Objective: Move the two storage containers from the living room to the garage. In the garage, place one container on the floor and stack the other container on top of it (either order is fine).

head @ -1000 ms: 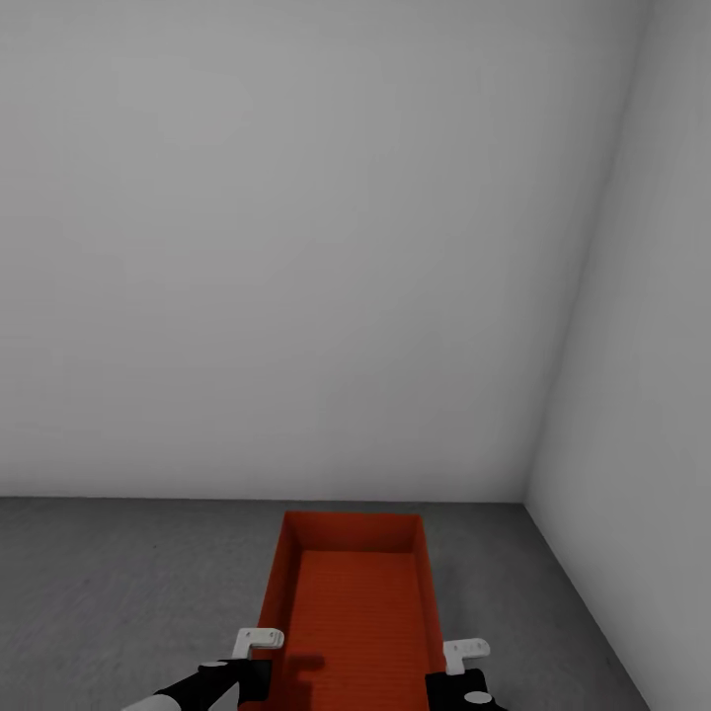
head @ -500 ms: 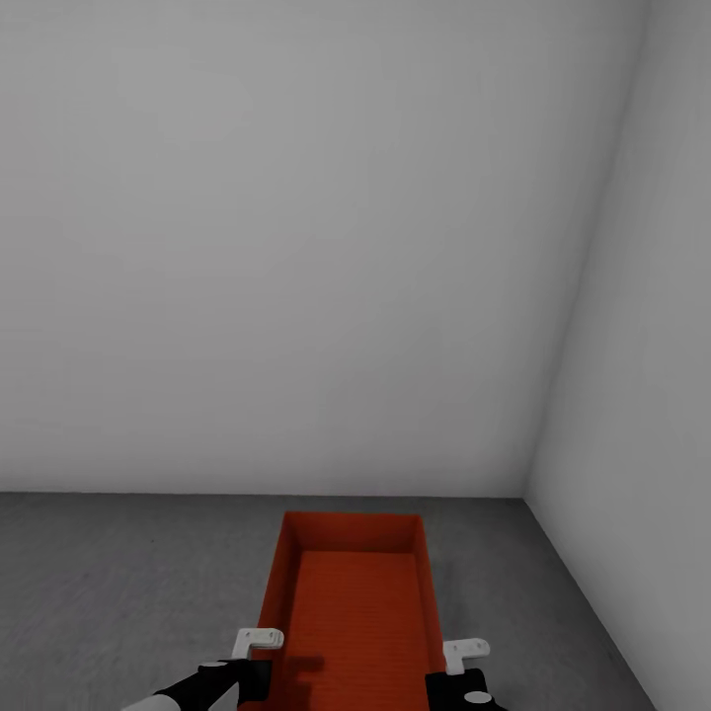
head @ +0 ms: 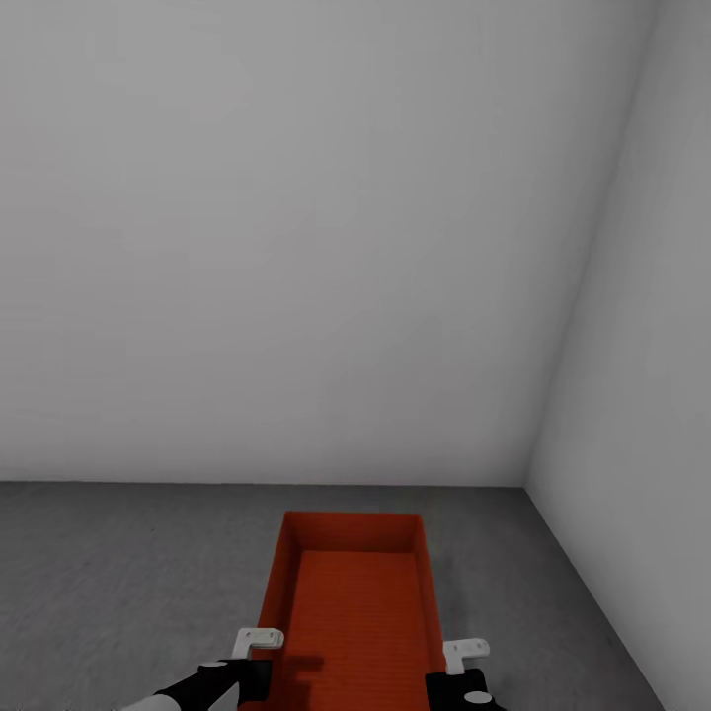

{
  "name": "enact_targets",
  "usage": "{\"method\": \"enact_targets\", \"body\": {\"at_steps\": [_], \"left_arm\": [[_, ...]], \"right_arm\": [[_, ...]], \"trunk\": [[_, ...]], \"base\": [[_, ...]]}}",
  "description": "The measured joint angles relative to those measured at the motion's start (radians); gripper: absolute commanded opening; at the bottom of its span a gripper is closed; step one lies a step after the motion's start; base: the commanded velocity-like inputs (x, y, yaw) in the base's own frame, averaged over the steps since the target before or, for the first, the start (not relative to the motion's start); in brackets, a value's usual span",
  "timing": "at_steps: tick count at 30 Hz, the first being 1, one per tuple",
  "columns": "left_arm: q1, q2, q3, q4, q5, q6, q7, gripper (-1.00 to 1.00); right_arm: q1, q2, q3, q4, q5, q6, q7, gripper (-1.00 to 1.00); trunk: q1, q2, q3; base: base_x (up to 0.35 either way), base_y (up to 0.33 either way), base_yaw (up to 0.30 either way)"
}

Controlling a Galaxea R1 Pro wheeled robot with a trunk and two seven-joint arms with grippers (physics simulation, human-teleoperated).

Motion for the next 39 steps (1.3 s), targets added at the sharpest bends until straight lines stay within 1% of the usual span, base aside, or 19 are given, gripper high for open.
{"method": "enact_targets", "body": {"at_steps": [39], "left_arm": [[0.0,0.0,0.0,0.0,0.0,0.0,0.0,-1.0]], "right_arm": [[0.0,0.0,0.0,0.0,0.0,0.0,0.0,-1.0]], "trunk": [[0.15,-0.273,-0.185]], "base": [[0.0,0.0,0.0]]}}
